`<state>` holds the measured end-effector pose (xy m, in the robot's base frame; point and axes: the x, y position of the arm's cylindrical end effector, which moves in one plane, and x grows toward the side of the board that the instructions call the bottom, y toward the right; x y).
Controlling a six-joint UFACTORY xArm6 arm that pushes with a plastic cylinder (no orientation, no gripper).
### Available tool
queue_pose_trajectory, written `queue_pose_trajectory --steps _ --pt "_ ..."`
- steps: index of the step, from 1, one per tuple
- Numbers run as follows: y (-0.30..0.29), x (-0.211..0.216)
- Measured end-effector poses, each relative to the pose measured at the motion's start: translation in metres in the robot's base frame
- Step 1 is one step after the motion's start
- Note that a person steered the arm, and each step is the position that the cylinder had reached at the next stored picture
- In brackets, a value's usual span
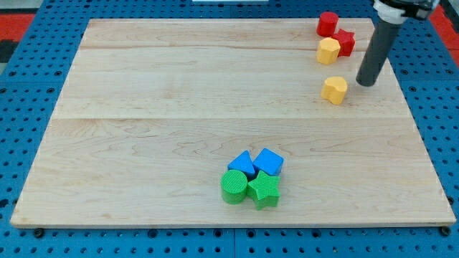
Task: Move the yellow heart left and up
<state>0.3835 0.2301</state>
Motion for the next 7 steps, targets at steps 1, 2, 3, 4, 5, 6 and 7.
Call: queue_pose_trajectory --steps 1,2,3,4,5,6,7 --pt "-0.058 0.017" --pt "-0.16 0.008" --pt "-0.214 0.001" --pt "-0.17 0.006" --pt "-0.115 0.006" --pt "-0.12 -0.012" --pt "-0.207 -0.016"
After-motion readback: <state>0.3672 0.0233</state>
